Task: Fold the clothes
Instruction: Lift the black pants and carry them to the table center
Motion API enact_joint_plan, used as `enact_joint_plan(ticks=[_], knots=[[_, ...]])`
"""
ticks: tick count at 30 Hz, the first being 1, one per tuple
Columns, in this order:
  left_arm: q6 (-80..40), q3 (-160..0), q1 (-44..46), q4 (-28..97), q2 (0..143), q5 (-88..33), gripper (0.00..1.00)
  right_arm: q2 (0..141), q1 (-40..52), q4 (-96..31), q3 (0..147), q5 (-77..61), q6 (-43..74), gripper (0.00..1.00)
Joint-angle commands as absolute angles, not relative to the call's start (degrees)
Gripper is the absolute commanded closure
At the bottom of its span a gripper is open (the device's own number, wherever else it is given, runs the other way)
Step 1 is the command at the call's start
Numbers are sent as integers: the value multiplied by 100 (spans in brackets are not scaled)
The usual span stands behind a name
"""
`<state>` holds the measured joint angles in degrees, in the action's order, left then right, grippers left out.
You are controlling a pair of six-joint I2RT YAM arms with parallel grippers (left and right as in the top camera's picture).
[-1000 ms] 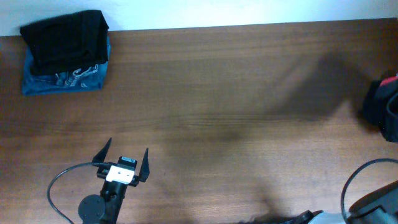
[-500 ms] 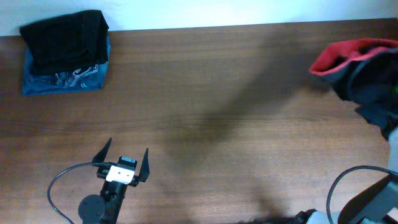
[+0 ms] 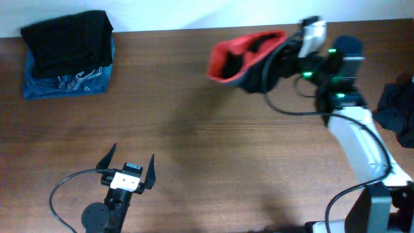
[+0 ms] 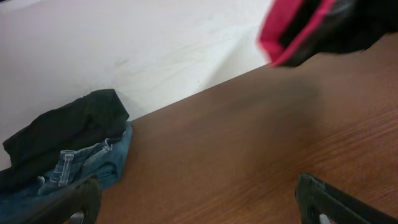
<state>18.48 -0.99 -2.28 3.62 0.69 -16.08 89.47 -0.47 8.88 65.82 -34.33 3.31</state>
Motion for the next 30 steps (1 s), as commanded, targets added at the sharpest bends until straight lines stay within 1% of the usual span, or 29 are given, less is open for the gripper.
enact_joint_plan(ticks=[1,2,3,5,6,7,12,16,17,20,23,24,25,27,30], knots=[[1896,-78,-252,373,30,-1632,1,9192,753,1151,6720,-2814,414,96],[1896,-78,-252,373,30,-1632,1,9314,1037,1273,6720,-2746,414,77],[1896,-78,-252,373,30,-1632,1,9408,1225,1330,6720,-2639,412,64],[1896,-78,-252,373,30,-1632,1,9550,1485,1398,6720,-2403,412,32],[1896,-78,-252,373,30,-1632,1,9668,1653,1406,6720,-2193,414,20],[1896,-78,-252,375,30,-1632,1,9747,1750,1400,6720,-2088,414,18],[1896,-78,-252,373,30,-1632,1,10254,2130,1293,6720,-2029,414,18],[1896,-78,-252,375,30,-1632,1,10232,2051,1317,6720,-2025,414,18],[1896,-78,-252,373,30,-1632,1,10226,2010,1304,6720,-2029,414,20],[1896,-78,-252,373,30,-1632,1,10228,1942,1020,6720,-2018,410,21],[1896,-78,-252,375,30,-1632,1,10230,1909,340,6720,-1544,392,21],[1896,-78,-252,375,30,-1632,1,10239,1914,-3,6720,-1326,473,21],[1896,-78,-252,373,30,-1632,1,10239,1916,-82,6720,-1295,598,21],[1896,-78,-252,375,30,-1632,1,10263,1916,-305,6720,-1282,1352,21],[1896,-78,-252,373,30,-1632,1,10339,1957,-298,6720,-1280,1837,22]])
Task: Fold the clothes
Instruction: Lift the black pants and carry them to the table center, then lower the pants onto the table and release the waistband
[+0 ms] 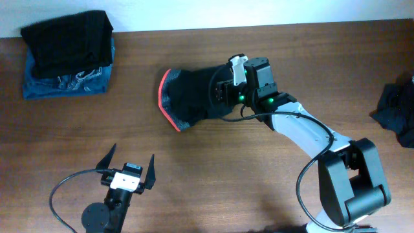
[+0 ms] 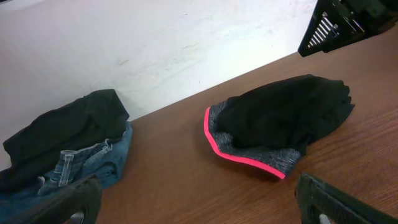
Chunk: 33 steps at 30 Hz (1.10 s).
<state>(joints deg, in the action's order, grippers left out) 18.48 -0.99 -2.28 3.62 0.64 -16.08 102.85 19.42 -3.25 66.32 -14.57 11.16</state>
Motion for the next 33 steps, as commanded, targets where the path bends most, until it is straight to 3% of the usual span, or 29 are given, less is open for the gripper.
enact_joint_plan(ticks=[1,6,11,19,33], knots=[[1896,-78,-252,375,30,-1632,1,10357,1984,-279,6720,-1280,1835,23],[1896,-78,-252,373,30,-1632,1,10534,2480,-237,6720,-738,1129,24],[1896,-78,-252,375,30,-1632,1,10541,3181,54,6720,873,569,24],[1896,-78,-252,375,30,-1632,1,10997,3592,725,6724,843,574,24],[1896,-78,-252,375,30,-1632,1,11561,4235,1009,6908,1278,-775,18]])
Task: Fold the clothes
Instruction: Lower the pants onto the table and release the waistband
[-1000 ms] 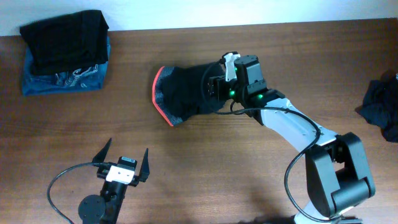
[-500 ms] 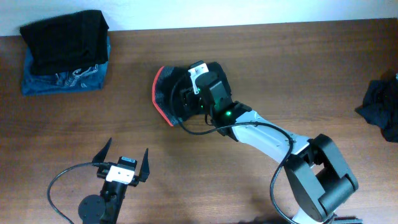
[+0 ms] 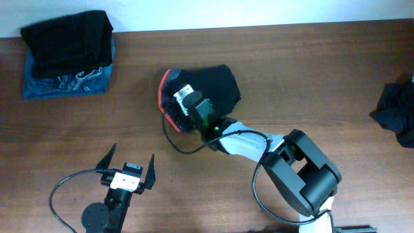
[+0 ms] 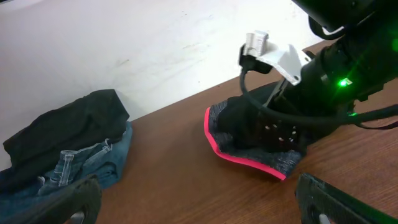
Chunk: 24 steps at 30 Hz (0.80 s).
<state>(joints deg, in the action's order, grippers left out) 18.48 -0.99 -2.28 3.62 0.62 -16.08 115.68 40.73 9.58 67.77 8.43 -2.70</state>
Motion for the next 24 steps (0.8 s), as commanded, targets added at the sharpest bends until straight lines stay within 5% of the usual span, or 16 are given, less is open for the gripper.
enact_joint_plan(ticks=[1,17,24], knots=[[1896,-78,-252,373,30,-1632,1,11561,4281,1015,6908,1426,-923,17],[1896,-78,-252,375,30,-1632,1,11974,4355,1046,6908,1127,-969,18],[1896,-78,-252,373,30,-1632,1,11974,4353,1142,6936,2338,-965,66]])
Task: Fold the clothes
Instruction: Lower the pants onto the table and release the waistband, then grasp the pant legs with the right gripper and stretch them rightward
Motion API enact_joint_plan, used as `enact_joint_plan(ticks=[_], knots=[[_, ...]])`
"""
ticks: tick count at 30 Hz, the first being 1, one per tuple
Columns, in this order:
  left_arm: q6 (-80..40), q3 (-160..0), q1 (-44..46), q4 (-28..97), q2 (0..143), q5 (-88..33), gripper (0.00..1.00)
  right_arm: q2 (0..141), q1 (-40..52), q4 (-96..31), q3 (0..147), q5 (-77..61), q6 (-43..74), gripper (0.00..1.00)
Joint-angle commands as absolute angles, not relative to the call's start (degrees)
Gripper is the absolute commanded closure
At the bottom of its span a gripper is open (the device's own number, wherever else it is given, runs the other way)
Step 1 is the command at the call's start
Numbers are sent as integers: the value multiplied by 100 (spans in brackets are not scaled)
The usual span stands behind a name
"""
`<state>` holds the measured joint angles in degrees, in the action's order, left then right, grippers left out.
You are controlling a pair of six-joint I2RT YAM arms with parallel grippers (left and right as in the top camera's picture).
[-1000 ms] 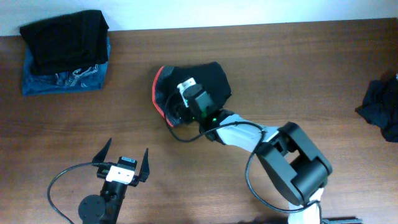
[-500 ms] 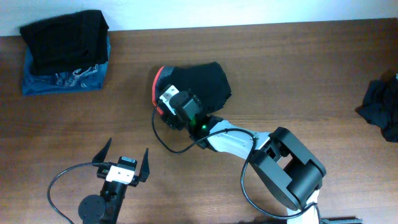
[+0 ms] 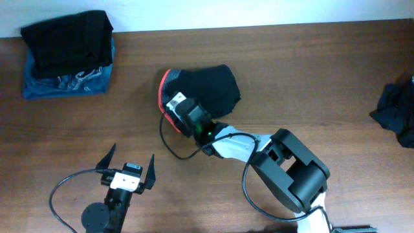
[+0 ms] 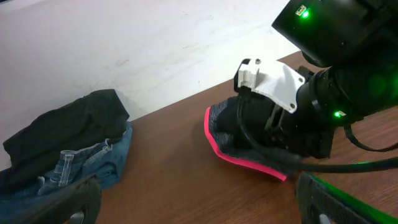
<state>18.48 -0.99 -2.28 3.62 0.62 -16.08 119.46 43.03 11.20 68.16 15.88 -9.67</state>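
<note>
A black garment [image 3: 212, 81] with a red-pink band [image 4: 244, 163] lies crumpled on the brown table [image 3: 291, 65], left of the middle. My right arm reaches across from the front right. Its gripper [image 3: 173, 107] is down on the garment's banded left edge. The wrist and its white mount [image 4: 268, 76] cover the fingers, so I cannot tell how the jaws stand. My left gripper [image 3: 129, 169] rests near the front left, open and holding nothing, well short of the garment.
A folded black piece on folded blue jeans [image 3: 65, 55] sits at the back left corner. A dark heap of clothes [image 3: 396, 113] lies at the right edge. A white wall [image 4: 155, 43] runs along the table's far side.
My right wrist has shifted slightly left along the garment's banded edge. The garment keeps its shape and place. The left arm has not moved.
First my right gripper held the red-banded garment in the air at the back right. Then the garment lay on the table left of the middle, with the gripper at its right side. After that the gripper was at the banded left edge, where it remains.
</note>
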Motion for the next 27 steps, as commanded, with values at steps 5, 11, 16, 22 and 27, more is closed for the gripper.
enact_joint_plan(ticks=[5,11,16,22,27], knots=[[1896,-78,-252,373,30,-1632,1,11972,4353,1140,6958,2429,-961,96],[1896,-78,-252,375,30,-1632,1,11856,4353,1140,7004,2860,-963,96],[1896,-78,-252,373,30,-1632,1,11491,4335,1138,7083,4344,-963,96],[1896,-78,-252,375,30,-1632,1,11128,3933,1116,7083,5502,-963,96],[1896,-78,-252,373,30,-1632,1,11093,3173,648,7083,5618,-952,96]])
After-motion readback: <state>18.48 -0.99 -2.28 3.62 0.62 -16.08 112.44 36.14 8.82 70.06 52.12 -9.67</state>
